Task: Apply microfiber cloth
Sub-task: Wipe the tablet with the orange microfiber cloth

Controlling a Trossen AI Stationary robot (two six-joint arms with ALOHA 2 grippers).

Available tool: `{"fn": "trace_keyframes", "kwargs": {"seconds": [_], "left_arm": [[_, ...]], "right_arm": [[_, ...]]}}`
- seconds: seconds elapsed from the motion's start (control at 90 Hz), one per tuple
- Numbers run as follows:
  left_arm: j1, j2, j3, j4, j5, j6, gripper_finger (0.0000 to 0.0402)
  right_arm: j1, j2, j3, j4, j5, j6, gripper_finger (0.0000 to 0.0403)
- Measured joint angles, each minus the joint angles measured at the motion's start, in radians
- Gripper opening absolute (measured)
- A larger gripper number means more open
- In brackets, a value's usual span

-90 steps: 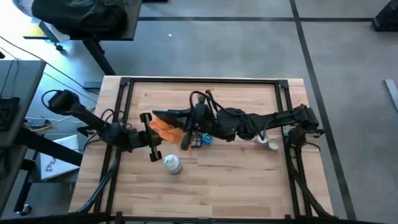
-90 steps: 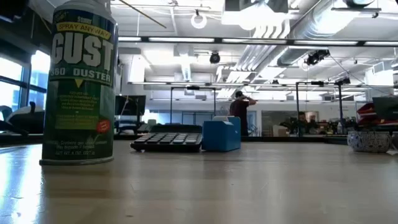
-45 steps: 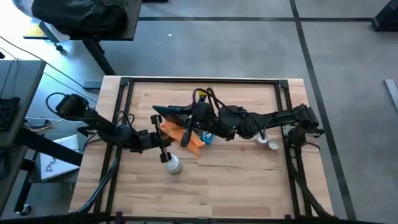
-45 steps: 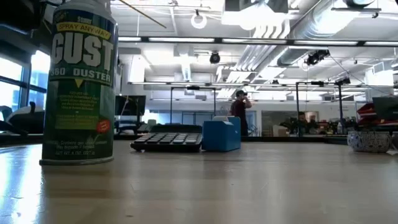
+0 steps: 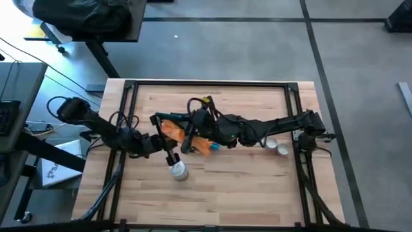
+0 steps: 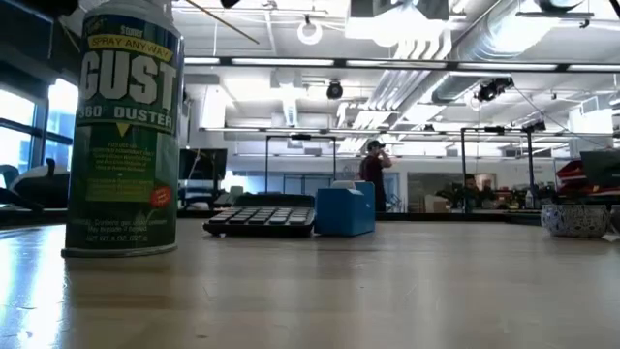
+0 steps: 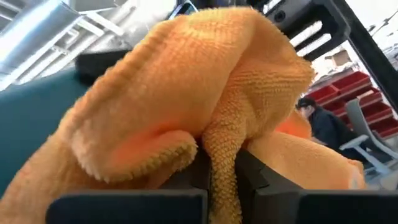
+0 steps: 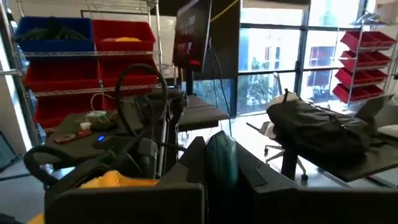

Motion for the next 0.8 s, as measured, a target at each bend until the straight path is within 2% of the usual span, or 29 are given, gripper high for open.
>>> {"fn": "trace_keyframes", "kwargs": {"seconds": [0.167, 0.3, 0.511, 0.656, 0.8], "left_arm": [[0.044, 0.016, 0.004, -0.07, 0.117, -0.166, 0.0003], [0.07, 0.086, 0.001, -0.088, 0.117, -0.244, 0.0003], [0.057, 0.156, 0.002, -0.108, 0.009, -0.253, 0.0003], [0.003, 0.136, -0.004, -0.133, -0.104, -0.235, 0.0003], [-0.053, 0.054, -0.063, -0.139, -0.209, -0.235, 0.0003]], "right_arm": [[-0.004, 0.001, -0.001, 0.082, -0.027, -0.028, 0.0], [-0.005, 0.0, -0.001, 0.133, -0.034, -0.055, 0.0], [0.012, -0.017, -0.002, 0.128, -0.021, -0.135, 0.0], [0.059, -0.059, -0.002, 0.102, 0.084, -0.275, 0.0], [0.142, -0.087, 0.0, 0.046, 0.236, -0.496, 0.0]]}}
